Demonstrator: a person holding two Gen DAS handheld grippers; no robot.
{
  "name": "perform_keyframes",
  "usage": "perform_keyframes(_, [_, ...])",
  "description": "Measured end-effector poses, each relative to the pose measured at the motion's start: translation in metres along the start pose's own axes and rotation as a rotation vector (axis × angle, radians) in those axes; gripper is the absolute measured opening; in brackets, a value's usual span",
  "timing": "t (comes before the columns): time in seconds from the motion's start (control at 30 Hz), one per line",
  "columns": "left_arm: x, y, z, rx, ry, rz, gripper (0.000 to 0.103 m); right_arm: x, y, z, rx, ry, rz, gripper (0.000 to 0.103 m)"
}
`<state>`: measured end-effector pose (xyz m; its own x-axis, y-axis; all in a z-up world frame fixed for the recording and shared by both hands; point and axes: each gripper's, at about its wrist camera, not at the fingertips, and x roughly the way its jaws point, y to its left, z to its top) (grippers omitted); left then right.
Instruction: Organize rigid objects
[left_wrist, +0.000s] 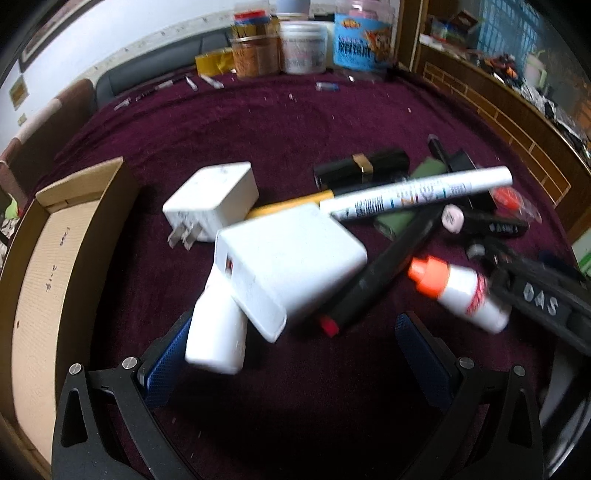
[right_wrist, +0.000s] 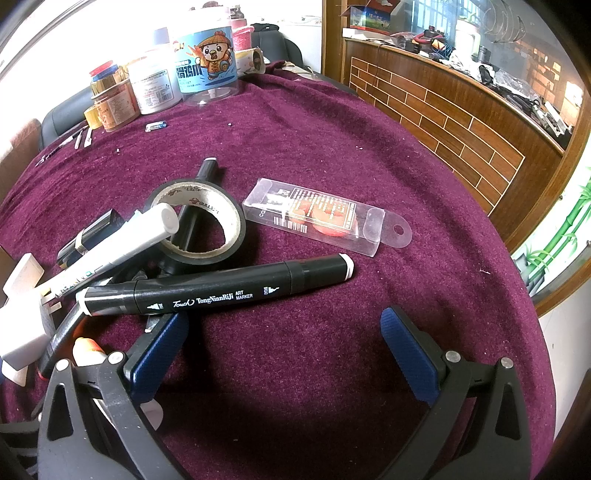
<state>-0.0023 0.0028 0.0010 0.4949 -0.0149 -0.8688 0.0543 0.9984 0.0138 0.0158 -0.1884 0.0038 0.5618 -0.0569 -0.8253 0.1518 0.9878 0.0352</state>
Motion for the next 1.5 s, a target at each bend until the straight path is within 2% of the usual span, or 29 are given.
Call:
perform_keyframes(0.13, [-0.007,0.000,-0.014,0.013,-0.038,-0.008,0.102,-0.001,-0.002,0.001,-0.012,0.001,0.015,0.103])
perform_keyframes(0.23, [-0.006,0.000,-0.013,0.009,-0.040,-0.012,0.102,-0.003,-0.002,-0.002,-0.051,0.003,0.049,0.103])
perform_keyframes(0.4, [-0.007,0.001,-0.014,0.011,-0.041,-0.011,0.102,-0.014,-0.025,-0.008,0.015,-0.006,0.221,0.103])
perform_keyframes(0.47, [-0.007,0.001,-0.014,0.012,-0.041,-0.011,0.102,-0.015,-0.029,-0.008,0.044,0.004,0.251,0.103])
perform_keyframes(0.57, [-0.007,0.001,-0.014,0.011,-0.041,-0.010,0.102,-0.013,-0.016,-0.008,-0.040,0.034,0.199,0.103])
perform_keyframes(0.73, [-0.008,0.002,-0.015,0.006,-0.042,-0.009,0.102,-0.011,-0.001,-0.015,-0.107,0.051,0.089,0.103])
perform_keyframes(0.97, [-0.007,0.001,-0.013,0.003,-0.039,0.001,0.102,-0.015,-0.003,-0.019,-0.118,0.065,0.080,0.103])
perform_keyframes(1.2, [-0.010,0.004,-0.014,0.015,-0.037,-0.020,0.102,-0.018,-0.007,-0.021,-0.115,0.072,0.116,0.103])
perform_keyframes(1.23, [-0.012,0.007,-0.015,0.014,-0.032,-0.030,0.097,-0.019,-0.008,-0.022,-0.114,0.075,0.112,0.102])
perform_keyframes(1.3, [-0.029,0.021,-0.022,-0.015,-0.034,-0.085,0.094,-0.034,-0.014,-0.023,-0.089,0.033,0.088,0.095])
perform_keyframes(1.33, [-0.043,0.030,-0.026,-0.034,-0.057,-0.112,0.094,-0.047,-0.017,-0.024,-0.084,-0.013,0.087,0.095])
perform_keyframes(1.37, [-0.055,0.038,-0.028,-0.044,-0.084,-0.120,0.094,-0.068,-0.020,-0.025,-0.086,-0.099,0.102,0.095])
perform_keyframes(1.43, [-0.079,0.053,-0.033,-0.063,-0.145,-0.124,0.095,-0.095,-0.022,-0.023,-0.091,-0.212,0.159,0.096])
perform_keyframes(1.47, [-0.094,0.063,-0.036,-0.074,-0.183,-0.120,0.095,-0.107,-0.020,-0.017,-0.104,-0.264,0.224,0.096])
perform_keyframes(1.5, [-0.104,0.070,-0.039,-0.081,-0.209,-0.113,0.095,-0.111,-0.017,-0.011,-0.119,-0.277,0.271,0.096])
